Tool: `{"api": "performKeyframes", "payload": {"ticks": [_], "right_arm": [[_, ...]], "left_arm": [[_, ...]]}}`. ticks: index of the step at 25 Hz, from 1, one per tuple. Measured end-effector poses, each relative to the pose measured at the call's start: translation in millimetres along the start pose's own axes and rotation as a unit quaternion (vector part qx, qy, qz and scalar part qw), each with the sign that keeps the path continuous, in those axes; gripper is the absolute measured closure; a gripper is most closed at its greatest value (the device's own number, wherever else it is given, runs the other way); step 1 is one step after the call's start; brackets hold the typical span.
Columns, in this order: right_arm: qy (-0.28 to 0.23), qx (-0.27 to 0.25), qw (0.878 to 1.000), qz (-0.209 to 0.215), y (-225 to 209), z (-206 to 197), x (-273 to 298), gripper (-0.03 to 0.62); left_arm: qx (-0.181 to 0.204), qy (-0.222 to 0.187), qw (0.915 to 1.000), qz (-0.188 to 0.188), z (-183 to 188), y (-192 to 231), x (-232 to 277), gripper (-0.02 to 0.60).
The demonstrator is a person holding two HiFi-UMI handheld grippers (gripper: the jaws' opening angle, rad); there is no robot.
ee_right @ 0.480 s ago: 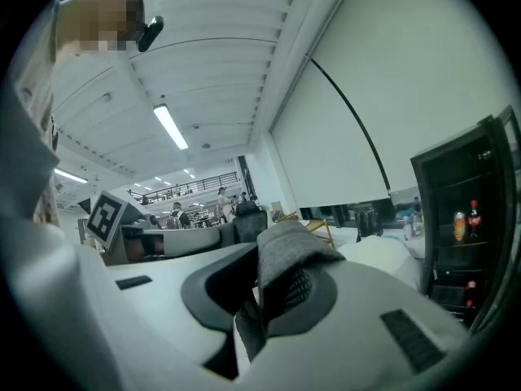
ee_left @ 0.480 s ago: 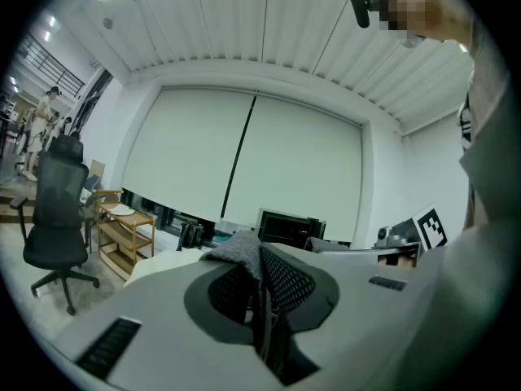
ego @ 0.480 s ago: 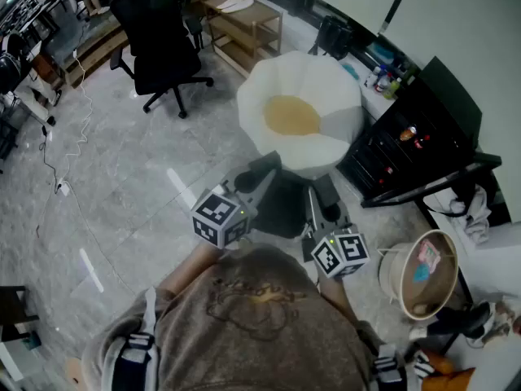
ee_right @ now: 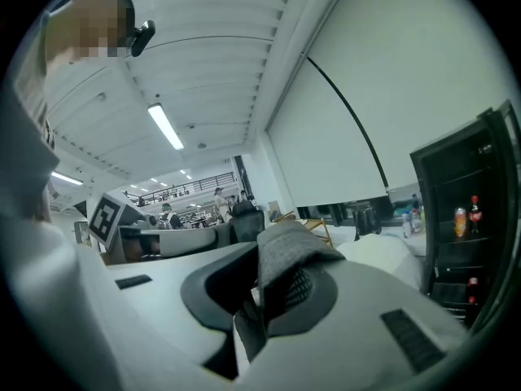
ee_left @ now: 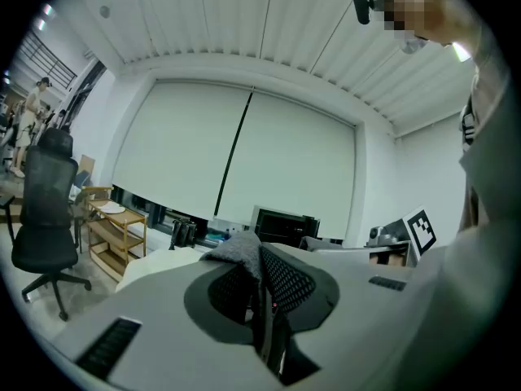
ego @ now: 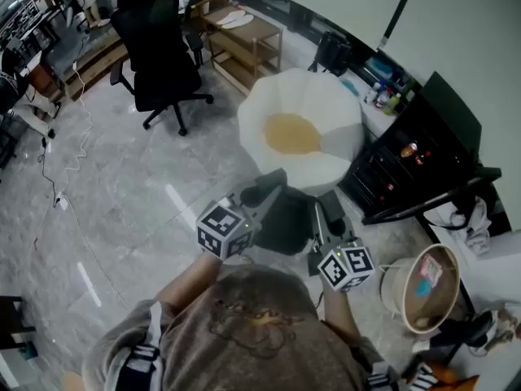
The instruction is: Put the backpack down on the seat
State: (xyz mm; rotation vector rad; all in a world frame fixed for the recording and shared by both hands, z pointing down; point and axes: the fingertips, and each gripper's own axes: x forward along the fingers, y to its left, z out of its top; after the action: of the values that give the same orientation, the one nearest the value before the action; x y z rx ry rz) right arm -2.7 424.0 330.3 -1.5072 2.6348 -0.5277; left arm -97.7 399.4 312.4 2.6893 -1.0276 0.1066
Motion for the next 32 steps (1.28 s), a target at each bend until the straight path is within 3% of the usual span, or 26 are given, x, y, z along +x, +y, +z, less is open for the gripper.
{"api": "performKeyframes", "payload": {"ticks": [12, 32], "right_arm": [[-0.027, -0.001, 1.000, -0.007, -1, 20, 34, 0.563], [-0.027, 0.016, 0.999, -0.005, -63, 34, 101, 0.563]], "left_arm": [[0.009, -0.009, 0.9997, -0.019, 21, 28, 4, 0.555], [0.006, -0.001, 0.9997, -0.022, 27, 81, 84, 0.555]]}}
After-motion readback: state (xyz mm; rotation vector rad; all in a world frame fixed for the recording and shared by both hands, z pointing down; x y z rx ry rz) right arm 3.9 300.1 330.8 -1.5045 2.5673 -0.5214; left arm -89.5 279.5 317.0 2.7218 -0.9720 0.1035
